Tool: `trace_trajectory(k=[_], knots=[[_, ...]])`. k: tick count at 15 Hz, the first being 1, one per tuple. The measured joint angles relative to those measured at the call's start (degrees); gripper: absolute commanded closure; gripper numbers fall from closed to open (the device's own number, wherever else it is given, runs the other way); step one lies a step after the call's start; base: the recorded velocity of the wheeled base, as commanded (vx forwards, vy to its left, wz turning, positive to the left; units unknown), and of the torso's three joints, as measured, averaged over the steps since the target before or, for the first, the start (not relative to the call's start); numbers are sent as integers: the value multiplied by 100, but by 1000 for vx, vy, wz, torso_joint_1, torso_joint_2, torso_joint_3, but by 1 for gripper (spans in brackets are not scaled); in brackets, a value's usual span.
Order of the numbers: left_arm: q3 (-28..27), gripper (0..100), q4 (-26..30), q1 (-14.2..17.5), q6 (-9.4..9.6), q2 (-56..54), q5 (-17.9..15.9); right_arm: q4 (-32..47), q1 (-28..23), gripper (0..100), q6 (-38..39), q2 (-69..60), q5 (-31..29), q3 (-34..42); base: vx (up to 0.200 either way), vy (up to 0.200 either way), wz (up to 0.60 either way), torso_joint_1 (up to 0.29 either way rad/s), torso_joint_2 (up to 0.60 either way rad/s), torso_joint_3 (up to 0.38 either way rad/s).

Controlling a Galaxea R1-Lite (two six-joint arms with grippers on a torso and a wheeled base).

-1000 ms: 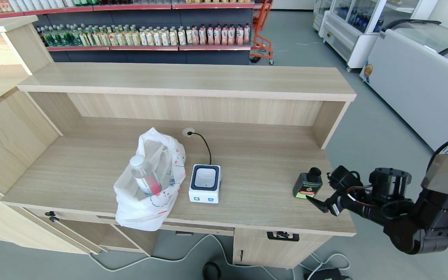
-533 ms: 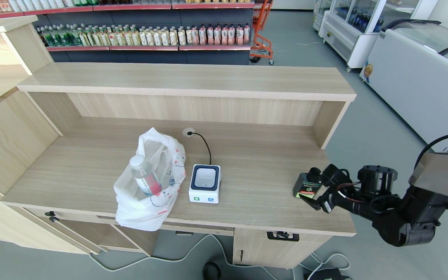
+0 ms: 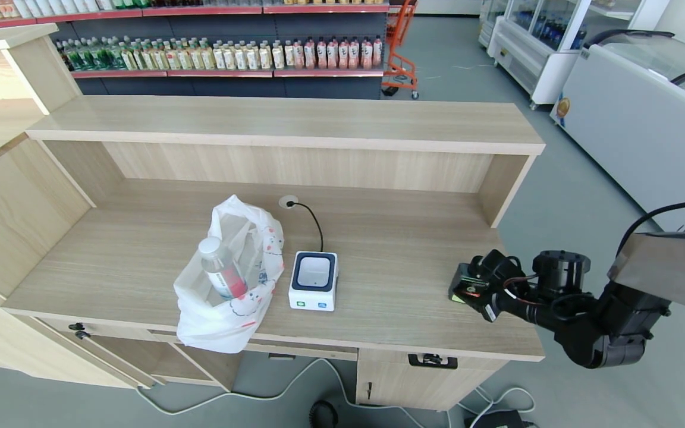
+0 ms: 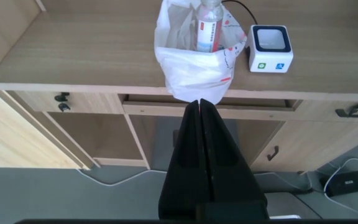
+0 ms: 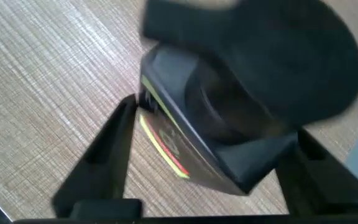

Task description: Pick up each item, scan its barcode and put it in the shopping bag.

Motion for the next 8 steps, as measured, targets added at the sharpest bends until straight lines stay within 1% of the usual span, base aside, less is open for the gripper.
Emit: trace_trajectory(k=[5, 8], knots=[[0, 100, 0, 0, -1, 0, -2, -29, 67, 100, 7, -6, -9, 52, 0, 0, 0, 0, 0, 0], [0, 100, 0, 0, 0, 0, -2, -84, 65, 100, 5, -223, -20, 358, 0, 0, 0, 0, 0, 0]])
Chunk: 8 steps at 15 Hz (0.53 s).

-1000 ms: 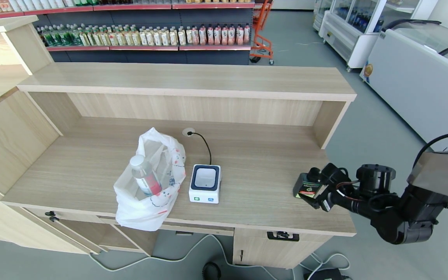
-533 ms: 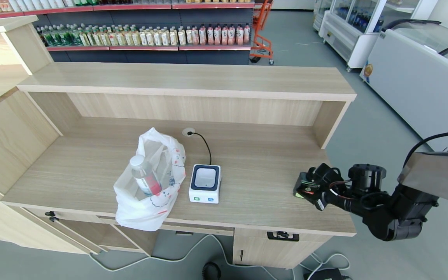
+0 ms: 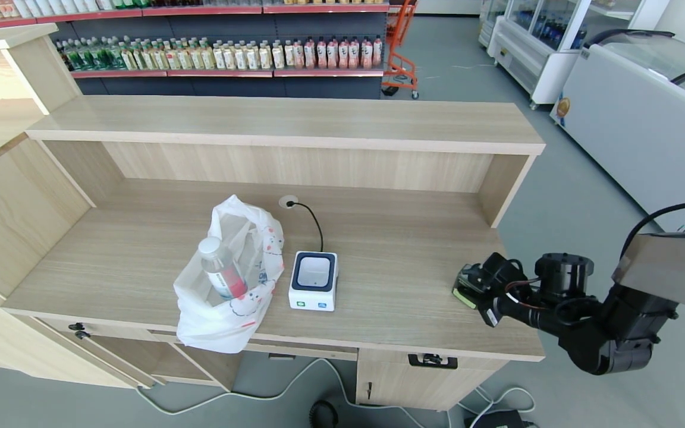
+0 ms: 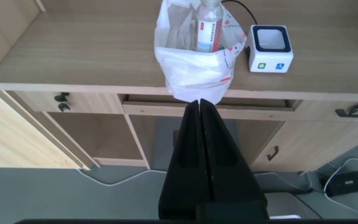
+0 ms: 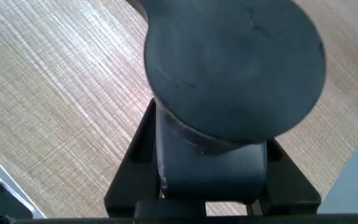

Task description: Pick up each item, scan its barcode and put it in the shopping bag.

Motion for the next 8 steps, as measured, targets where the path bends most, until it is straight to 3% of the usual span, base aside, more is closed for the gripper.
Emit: trace_trajectory(k=[3, 8], knots=[[0, 100, 0, 0, -1, 0, 0, -33, -105, 100, -27, -563, -104, 410, 0, 0, 0, 0, 0, 0], [0, 100, -2, 0, -1, 0, 0, 51, -591, 100, -345, -2548, -419, 1358, 0, 0, 0, 0, 0, 0]])
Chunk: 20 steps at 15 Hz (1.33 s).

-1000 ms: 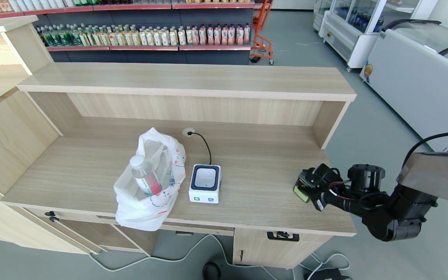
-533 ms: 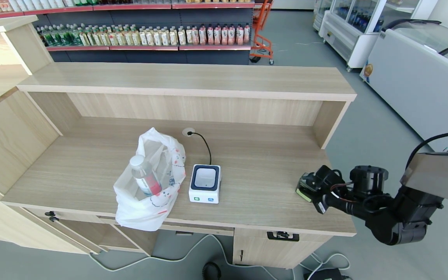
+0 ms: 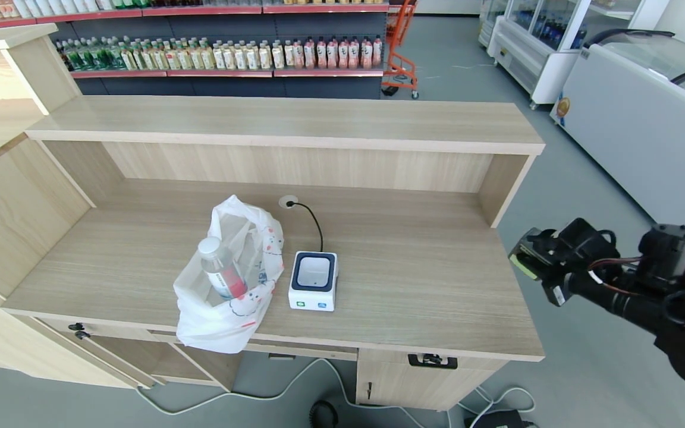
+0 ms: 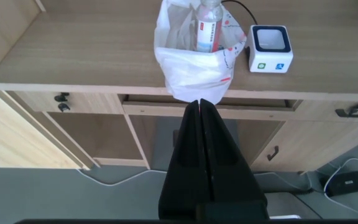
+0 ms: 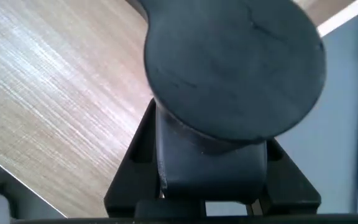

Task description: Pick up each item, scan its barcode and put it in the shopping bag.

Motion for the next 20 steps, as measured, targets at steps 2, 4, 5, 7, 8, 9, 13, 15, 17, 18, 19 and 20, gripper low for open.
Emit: trace_trajectory(k=[2, 4, 5, 7, 8, 9, 13, 15, 17, 18, 19, 20], knots=[[2, 100, 0, 0, 0, 0, 0, 68, -98, 100, -1005, -951, 37, 194, 0, 0, 0, 0, 0, 0], [2, 100, 2, 0, 1, 0, 0, 107, -61, 100, -2341, -1653, 452, 286, 0, 0, 0, 0, 0, 0], [2, 100, 2, 0, 0, 0, 0, 127, 54, 100, -3077, -1932, 874, 312, 0, 0, 0, 0, 0, 0], [2, 100, 0, -2, 0, 0, 0, 13, 268, 100, -4380, -2278, 1462, 328, 0, 0, 0, 0, 0, 0], [2, 100, 0, 2, 1, 0, 0, -145, 464, 100, -5059, -2398, 1771, 328, 0, 0, 0, 0, 0, 0], [2, 100, 0, 2, 0, 0, 0, -273, 773, 100, -5614, -2483, 2032, 332, 0, 0, 0, 0, 0, 0], [2, 100, 2, 0, 0, 0, 0, -444, 2355, 100, -7719, -2765, 2604, 345, 0, 0, 0, 0, 0, 0], [2, 100, 0, 0, 0, 0, 0, -297, 3372, 100, -8822, -2910, 2784, 361, 0, 0, 0, 0, 0, 0], [2, 100, 0, 0, 1, 0, 0, 334, 3938, 100, -9550, -3177, 2875, 369, 0, 0, 0, 0, 0, 0], [2, 100, 2, -2, 1, 0, 0, 690, 4042, 100, -9756, -3343, 3003, 369, 0, 0, 0, 0, 0, 0], [0, 100, 2, 0, 0, 0, 0, 909, 4089, 100, -9857, -3483, 3206, 369, 0, 0, 0, 0, 0, 0], [0, 100, 0, 2, 0, 0, 0, 1123, 4113, 100, -9915, -3641, 3310, 369, 0, 0, 0, 0, 0, 0]])
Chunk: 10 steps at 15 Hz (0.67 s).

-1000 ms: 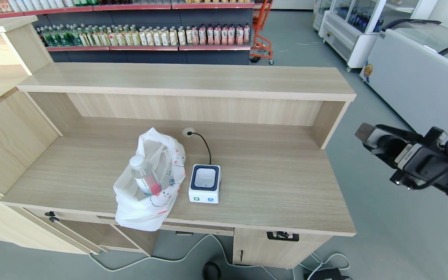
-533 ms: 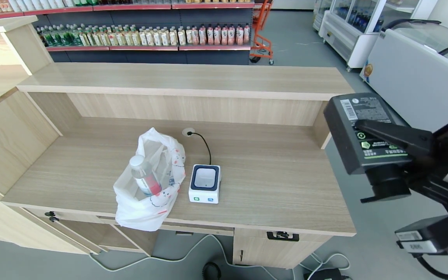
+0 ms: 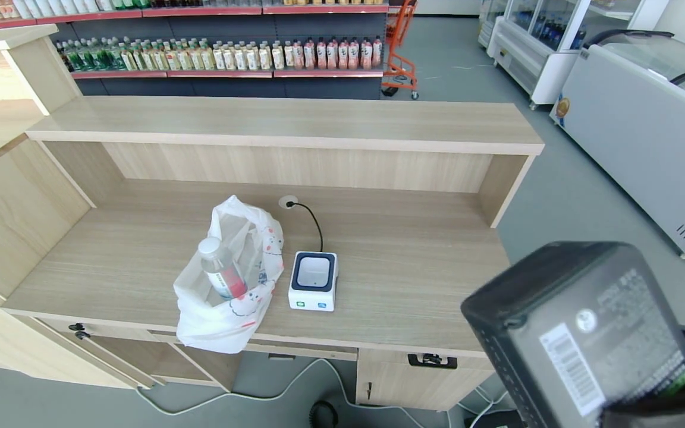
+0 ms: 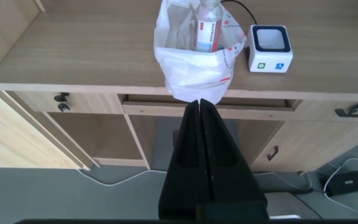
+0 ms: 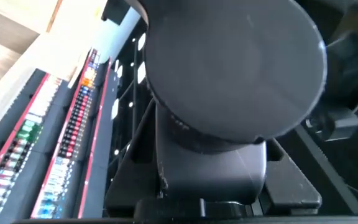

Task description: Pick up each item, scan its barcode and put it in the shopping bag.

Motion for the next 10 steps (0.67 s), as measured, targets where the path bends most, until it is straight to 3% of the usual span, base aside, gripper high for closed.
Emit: trace_trajectory(k=[10], knots=[[0, 100, 2, -2, 0, 0, -1, 536, 4, 100, -2, -705, 143, 33, 0, 0, 0, 0, 0, 0]])
